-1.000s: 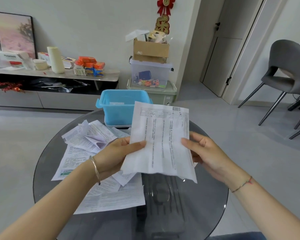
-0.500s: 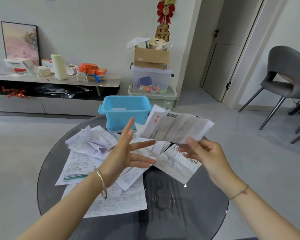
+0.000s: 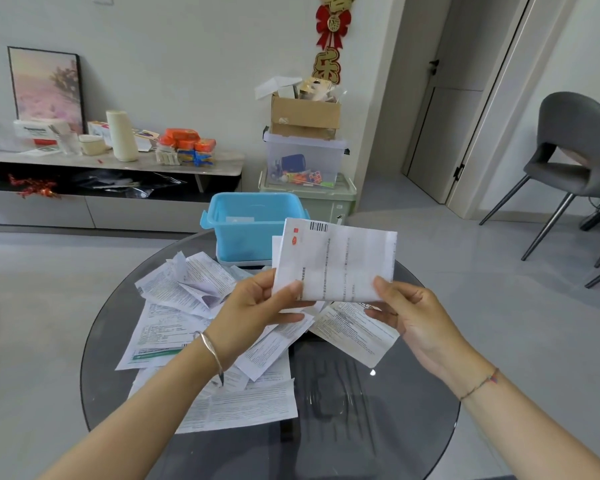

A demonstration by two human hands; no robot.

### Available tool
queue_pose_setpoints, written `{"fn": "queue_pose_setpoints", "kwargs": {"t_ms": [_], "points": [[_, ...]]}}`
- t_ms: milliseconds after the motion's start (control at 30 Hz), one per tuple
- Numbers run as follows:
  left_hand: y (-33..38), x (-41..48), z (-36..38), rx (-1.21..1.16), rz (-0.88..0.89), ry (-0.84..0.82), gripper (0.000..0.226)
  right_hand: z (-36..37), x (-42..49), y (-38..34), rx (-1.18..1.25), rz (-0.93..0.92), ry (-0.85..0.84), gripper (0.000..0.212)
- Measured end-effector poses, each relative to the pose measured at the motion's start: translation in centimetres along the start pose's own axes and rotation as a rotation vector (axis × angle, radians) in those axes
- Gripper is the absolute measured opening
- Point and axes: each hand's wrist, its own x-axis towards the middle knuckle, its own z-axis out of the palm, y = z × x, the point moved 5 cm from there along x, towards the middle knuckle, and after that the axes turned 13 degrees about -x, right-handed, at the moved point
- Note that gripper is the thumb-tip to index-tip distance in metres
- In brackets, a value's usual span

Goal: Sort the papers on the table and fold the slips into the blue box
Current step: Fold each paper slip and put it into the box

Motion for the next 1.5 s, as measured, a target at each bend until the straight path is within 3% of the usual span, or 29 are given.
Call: {"fn": "queue_pose_setpoints", "kwargs": {"t_ms": [133, 267, 433, 567, 833, 1067, 1300, 1500], "points": [[-0.1, 0.0, -0.4, -0.081, 0.011, 0.038, 0.042, -0.7, 0.1, 0.0, -0.201, -0.061, 0.018, 0.024], [0.8, 0.4, -1.9, -0.09, -0.009, 0.098, 0.064, -1.1, -0.1, -0.4, -0.398, -0.058, -0.11, 0.038], [0.4, 0.1, -0.6, 0.244, -0.183, -0.059, 0.027, -0.7, -0.3, -0.9, -0.526, -0.118, -0.158, 0.029], [-1.2, -0.1, 1.0, 0.464, -0.132, -0.179, 0.018, 0.6, -0.6, -0.7, -0.58, -0.144, -0.163, 0.029], [-1.8, -0.2, 2.7, 0.396, 0.012, -0.19, 0.031, 0.8, -0.3, -0.4, -0.544, -0.187, 0.007, 0.033], [-2.1, -0.3, 3.4, 0.293, 0.05, -0.15, 0.028, 0.8, -0.6, -0.9, -0.493, -0.229, 0.1, 0.02], [-2.2, 0.2, 2.7, 0.159, 0.005, -0.021, 0.022, 1.0, -0.6, 0.4, -0.18, 0.037, 0.15, 0.017], [-2.1, 0.6, 1.8, 0.051, -0.1, 0.047, 0.02, 1.1, -0.6, -0.1, -0.166, 0.037, 0.115, 0.015]]}}
